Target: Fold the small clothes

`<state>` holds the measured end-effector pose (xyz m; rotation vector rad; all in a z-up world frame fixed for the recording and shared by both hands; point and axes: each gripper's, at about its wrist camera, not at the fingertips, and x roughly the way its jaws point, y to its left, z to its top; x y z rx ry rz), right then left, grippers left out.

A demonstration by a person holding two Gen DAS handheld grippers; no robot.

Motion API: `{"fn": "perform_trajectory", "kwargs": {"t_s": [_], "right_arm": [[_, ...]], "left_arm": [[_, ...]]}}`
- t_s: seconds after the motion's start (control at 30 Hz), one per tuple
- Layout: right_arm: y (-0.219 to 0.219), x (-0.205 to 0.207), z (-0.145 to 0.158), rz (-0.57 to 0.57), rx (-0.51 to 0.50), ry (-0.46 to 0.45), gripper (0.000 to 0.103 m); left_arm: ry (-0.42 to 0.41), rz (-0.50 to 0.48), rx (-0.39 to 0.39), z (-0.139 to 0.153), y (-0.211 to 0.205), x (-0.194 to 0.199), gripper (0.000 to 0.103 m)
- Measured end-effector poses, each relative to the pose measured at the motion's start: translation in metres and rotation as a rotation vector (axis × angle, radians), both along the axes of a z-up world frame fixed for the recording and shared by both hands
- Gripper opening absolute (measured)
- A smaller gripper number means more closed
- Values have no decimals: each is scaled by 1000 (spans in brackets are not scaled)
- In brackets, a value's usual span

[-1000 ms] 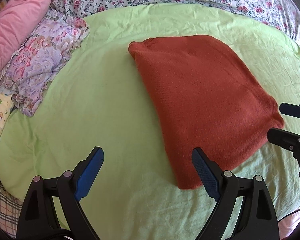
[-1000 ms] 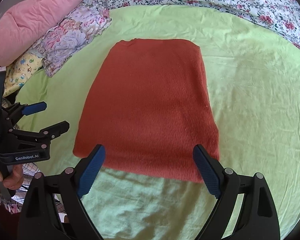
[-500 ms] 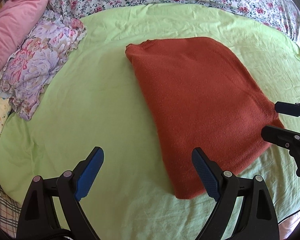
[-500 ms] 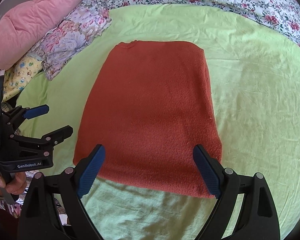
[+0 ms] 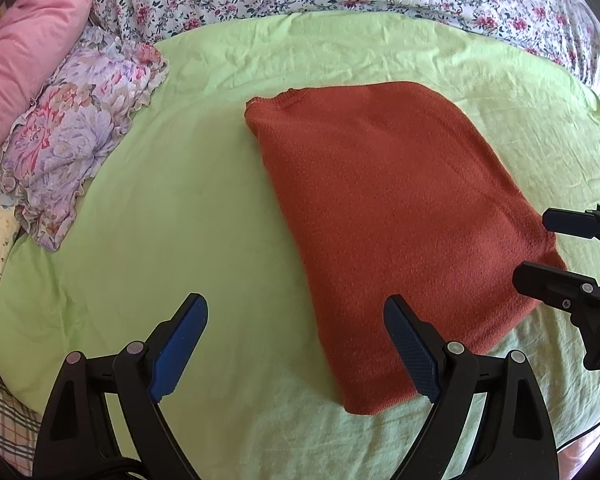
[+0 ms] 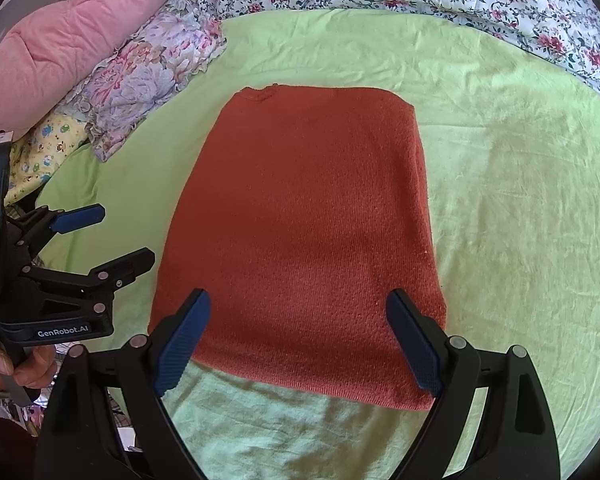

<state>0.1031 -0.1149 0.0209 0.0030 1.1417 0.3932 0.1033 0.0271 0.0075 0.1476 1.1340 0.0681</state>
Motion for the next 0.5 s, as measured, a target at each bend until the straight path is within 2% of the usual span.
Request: {"fn": "perform_trajectory", "kwargs": {"t_s": [0.5], "right_arm": [[-3,4,-2,2,-1,3,89]], "left_arm": [[2,3,-12,0,-1,4,90]]}}
